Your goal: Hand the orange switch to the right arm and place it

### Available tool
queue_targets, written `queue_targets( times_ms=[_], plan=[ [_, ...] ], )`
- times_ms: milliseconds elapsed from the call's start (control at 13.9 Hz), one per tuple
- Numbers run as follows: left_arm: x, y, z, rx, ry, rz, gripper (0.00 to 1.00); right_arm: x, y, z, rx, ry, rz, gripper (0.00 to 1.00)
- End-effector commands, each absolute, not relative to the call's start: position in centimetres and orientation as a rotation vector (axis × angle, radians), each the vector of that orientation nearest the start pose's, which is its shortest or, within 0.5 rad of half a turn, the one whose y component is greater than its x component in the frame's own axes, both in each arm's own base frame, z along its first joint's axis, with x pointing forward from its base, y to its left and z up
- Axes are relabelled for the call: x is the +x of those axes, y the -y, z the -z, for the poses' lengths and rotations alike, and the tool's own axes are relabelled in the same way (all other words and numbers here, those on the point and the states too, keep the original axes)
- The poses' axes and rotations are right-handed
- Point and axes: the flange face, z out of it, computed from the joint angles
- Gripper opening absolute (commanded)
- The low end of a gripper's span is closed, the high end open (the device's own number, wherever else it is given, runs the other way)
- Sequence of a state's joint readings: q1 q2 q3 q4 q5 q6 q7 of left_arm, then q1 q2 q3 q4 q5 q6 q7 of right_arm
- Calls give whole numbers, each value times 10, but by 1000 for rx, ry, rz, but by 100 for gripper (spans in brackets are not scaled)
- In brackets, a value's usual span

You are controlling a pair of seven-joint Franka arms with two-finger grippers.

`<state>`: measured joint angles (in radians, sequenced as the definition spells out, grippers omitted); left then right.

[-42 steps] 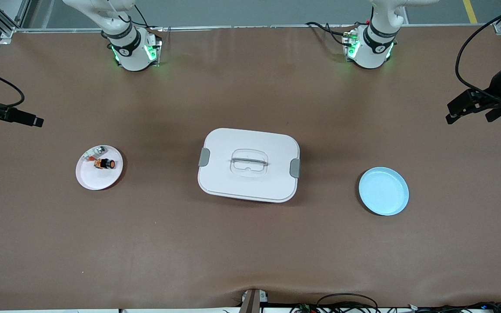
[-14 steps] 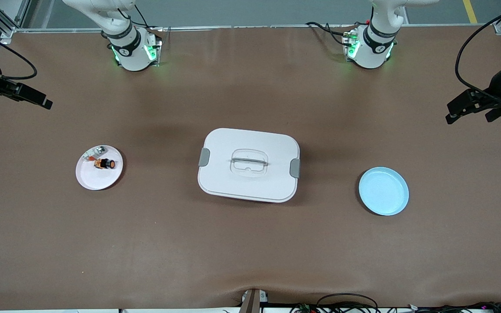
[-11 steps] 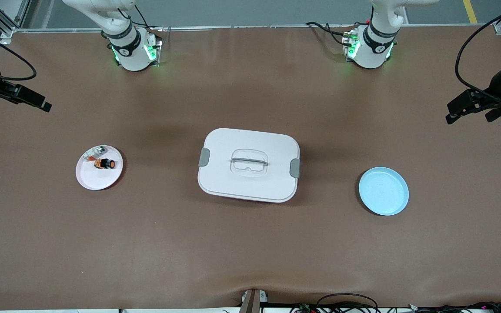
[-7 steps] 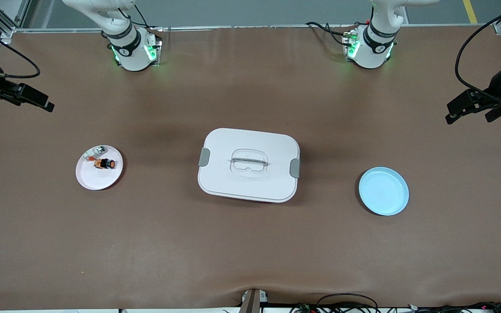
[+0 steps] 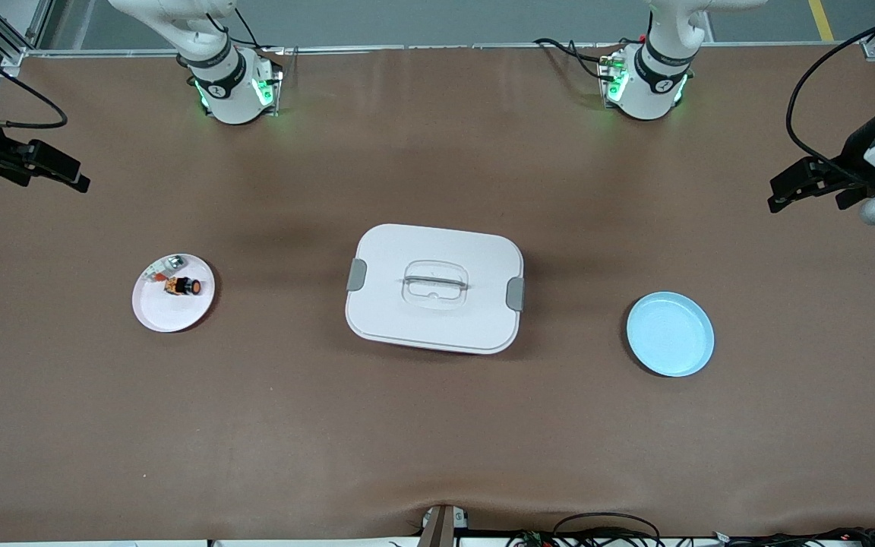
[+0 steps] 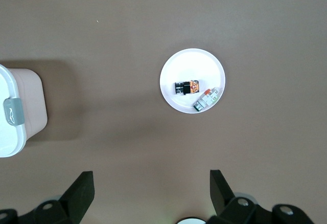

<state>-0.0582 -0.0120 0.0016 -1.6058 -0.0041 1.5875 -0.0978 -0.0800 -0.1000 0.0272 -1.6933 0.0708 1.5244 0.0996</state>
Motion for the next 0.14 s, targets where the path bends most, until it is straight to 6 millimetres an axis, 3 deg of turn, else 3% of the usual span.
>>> queue_targets(
  times_ms=[0,72],
  plan=[
    [552,34,-621,-3140,24,-22,100,509,20,-620,-3097,-205,-82,100],
    [552,34,-621,-3140,24,-22,100,509,21,-621,-3106,-198,-77,100]
  ],
)
